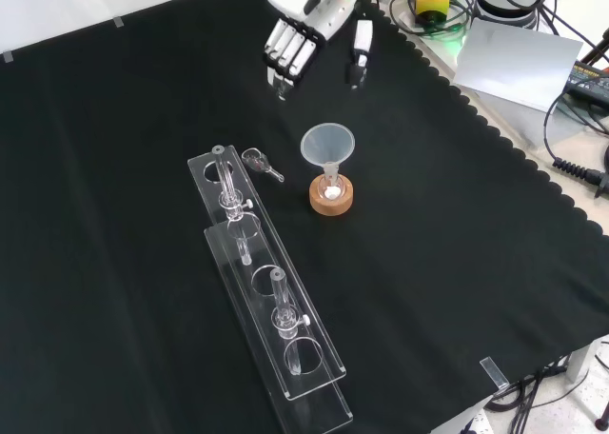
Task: Remove the funnel from the round-bottom flask.
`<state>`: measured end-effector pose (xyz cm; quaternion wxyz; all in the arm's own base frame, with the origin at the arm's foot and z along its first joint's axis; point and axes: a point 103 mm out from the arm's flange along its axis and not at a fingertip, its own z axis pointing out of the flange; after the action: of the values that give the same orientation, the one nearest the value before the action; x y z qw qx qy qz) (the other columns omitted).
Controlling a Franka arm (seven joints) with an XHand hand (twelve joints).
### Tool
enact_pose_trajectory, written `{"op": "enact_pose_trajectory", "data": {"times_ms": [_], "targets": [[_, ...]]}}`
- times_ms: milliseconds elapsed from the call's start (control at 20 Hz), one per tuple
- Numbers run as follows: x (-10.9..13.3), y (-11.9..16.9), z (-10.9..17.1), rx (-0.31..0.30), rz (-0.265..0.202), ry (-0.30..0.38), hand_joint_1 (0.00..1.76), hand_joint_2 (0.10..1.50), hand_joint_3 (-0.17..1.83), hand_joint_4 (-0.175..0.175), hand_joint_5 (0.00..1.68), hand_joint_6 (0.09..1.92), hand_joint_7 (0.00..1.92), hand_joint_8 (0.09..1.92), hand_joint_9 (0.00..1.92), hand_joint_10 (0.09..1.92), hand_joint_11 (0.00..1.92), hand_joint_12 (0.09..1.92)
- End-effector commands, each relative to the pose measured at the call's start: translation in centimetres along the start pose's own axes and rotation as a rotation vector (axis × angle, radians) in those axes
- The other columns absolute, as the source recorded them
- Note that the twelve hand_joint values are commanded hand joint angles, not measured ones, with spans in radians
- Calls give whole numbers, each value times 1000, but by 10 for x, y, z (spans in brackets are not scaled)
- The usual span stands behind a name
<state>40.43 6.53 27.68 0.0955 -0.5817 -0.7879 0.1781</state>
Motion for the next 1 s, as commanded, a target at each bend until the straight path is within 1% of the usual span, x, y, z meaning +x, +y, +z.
{"op": "enact_pose_trajectory", "data": {"times_ms": [50, 200, 250, 300, 400, 600, 800, 1000], "targets": [[28, 20, 7, 50, -44, -6, 598, 953, -175, -47, 162, 87, 0, 476, 52, 831, 206, 1461], [34, 27, 10, 73, -59, -6, 591, 952, -175, -46, 149, 87, 0, 409, 15, 844, 200, 1462], [26, 26, 16, 69, -55, 19, 590, 951, -175, -46, 146, 87, 0, 395, 7, 847, 198, 1463], [27, 28, 18, 75, -59, 22, 587, 950, -175, -45, 142, 87, 0, 386, 3, 849, 197, 1463], [35, 32, 19, 95, -71, 12, 581, 948, -175, -45, 136, 87, 0, 373, 0, 847, 196, 1464], [35, 35, 21, 124, -78, -6, 566, 942, -175, -44, 125, 87, 0, 344, 0, 839, 196, 1466], [34, 37, 26, 133, -83, -11, 530, 930, -175, -44, 99, 87, 0, 262, 0, 809, 194, 1470], [41, 41, 31, 147, -88, -17, 504, 920, -174, -48, 70, 87, 0, 234, 0, 797, 193, 1472]]}}
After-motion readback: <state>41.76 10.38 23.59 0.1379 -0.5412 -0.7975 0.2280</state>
